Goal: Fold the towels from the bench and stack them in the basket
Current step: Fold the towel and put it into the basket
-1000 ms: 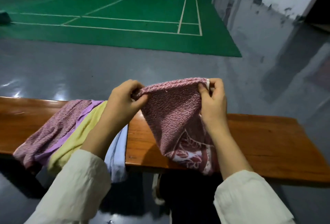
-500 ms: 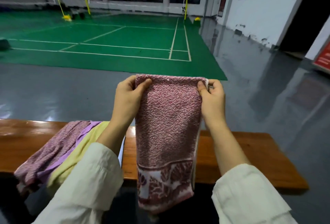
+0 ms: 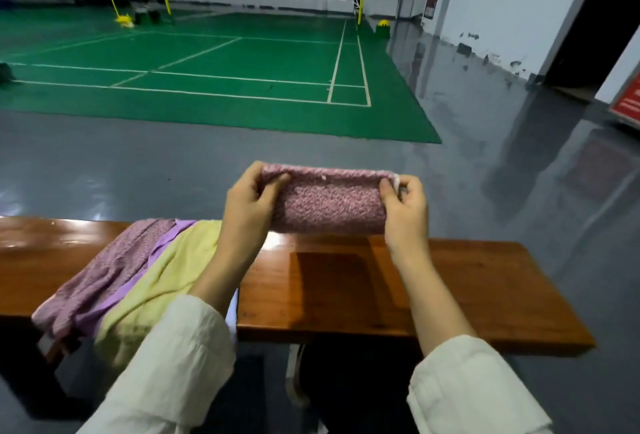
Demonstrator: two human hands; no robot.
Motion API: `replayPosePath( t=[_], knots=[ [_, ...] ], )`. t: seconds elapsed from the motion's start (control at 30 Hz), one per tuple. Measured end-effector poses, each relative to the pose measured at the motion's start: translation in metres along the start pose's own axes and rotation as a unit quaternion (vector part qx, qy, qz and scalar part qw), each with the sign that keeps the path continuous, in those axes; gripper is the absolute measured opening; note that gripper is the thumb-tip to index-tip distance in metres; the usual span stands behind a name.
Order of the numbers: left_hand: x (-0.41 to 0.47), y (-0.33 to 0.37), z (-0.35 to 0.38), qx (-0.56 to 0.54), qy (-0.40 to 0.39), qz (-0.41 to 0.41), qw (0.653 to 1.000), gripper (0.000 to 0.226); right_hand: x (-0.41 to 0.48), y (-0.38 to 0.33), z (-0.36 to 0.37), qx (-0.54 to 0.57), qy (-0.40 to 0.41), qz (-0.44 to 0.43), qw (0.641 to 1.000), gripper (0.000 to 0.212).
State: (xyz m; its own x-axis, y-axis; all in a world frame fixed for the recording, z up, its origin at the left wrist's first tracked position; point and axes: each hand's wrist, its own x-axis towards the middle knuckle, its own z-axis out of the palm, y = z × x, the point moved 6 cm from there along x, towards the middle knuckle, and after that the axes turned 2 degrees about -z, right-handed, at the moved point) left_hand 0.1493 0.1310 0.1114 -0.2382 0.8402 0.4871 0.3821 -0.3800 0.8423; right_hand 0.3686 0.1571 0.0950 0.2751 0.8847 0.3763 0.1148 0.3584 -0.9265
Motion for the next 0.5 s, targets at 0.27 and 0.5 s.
replayPosePath(
  t=[0.27,0.5],
  knots=[
    [-0.087,-0.113,0.011,0.033,-0.01,-0.135,0.99,0.008,-0.069,0.113,0.003,-0.063,-0.117,0.201,0.971,0.01],
    [-0.09,-0.154,0.018,0.058,-0.065,-0.257,0.962,0.028,-0.078,0.149,0.018,-0.046,-0.234,0.337,0.911,0.015]
  ],
)
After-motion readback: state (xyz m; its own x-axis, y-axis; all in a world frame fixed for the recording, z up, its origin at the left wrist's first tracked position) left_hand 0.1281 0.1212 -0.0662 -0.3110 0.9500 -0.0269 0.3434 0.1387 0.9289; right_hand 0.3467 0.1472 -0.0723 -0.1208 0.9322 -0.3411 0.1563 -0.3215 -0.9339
